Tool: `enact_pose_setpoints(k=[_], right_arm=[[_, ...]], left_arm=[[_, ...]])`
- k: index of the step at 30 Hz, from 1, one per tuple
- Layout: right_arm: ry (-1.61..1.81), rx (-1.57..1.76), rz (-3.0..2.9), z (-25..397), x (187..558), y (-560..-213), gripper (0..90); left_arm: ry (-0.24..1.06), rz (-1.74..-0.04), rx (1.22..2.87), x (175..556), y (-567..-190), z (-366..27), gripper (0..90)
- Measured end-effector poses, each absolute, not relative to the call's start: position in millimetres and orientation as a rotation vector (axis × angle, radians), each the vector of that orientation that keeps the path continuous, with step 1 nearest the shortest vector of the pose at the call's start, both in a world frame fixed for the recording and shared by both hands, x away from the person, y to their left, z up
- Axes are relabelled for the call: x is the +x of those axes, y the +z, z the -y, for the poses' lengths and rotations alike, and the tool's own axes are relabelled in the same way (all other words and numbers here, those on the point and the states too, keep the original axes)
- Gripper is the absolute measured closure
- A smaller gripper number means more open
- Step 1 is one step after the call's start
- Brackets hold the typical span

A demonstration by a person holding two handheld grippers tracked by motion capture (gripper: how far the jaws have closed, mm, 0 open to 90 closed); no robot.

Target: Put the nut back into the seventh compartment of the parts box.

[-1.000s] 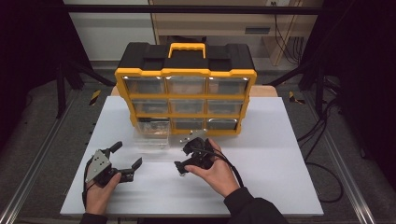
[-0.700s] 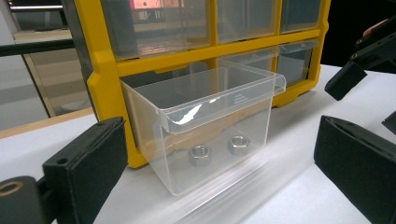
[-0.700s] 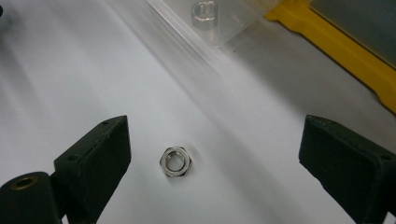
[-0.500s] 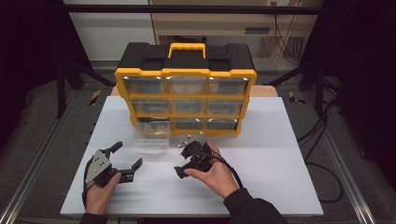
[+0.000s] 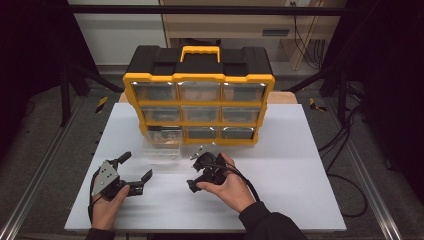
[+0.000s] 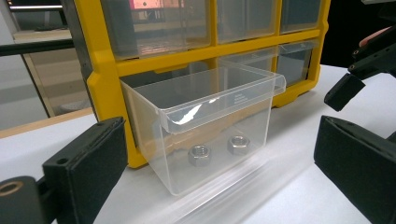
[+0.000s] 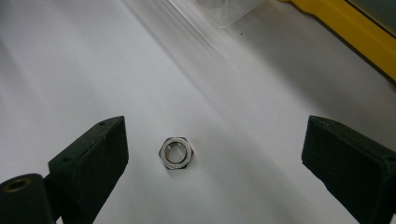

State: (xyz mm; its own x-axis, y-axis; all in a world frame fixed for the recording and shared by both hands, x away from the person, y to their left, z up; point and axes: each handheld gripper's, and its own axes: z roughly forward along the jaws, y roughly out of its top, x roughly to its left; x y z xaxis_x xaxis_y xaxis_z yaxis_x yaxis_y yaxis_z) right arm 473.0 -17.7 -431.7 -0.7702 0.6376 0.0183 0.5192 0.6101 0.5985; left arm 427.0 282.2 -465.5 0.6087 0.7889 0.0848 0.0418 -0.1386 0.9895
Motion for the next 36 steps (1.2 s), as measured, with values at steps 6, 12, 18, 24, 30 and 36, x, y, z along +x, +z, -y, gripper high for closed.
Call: enact_pose_setpoints(k=[6,12,18,24,30,36], right_arm=[[0.882,0.969,-2.645,16,472,-435,6.6],[0.881,0.975,-2.648,15,472,-437,6.1],[0.875,0.976,-2.653,14,473,-439,6.3],[0.877,0.974,-2.656,14,474,-442,9.4],[0.881,0.973,-2.66,16,475,-442,17.9],[0.882,0.969,-2.672,15,475,-442,29.0]], left_arm=[[0.751,-0.708,1.595,427,-465,-282,2.6],[0.752,-0.709,1.595,427,-466,-282,2.6],[0.751,-0.708,1.596,427,-465,-282,2.6],[0.753,-0.71,1.594,427,-465,-283,2.6],[0.758,-0.712,1.592,427,-465,-283,2.6],[0.759,-0.714,1.591,427,-465,-284,2.6]])
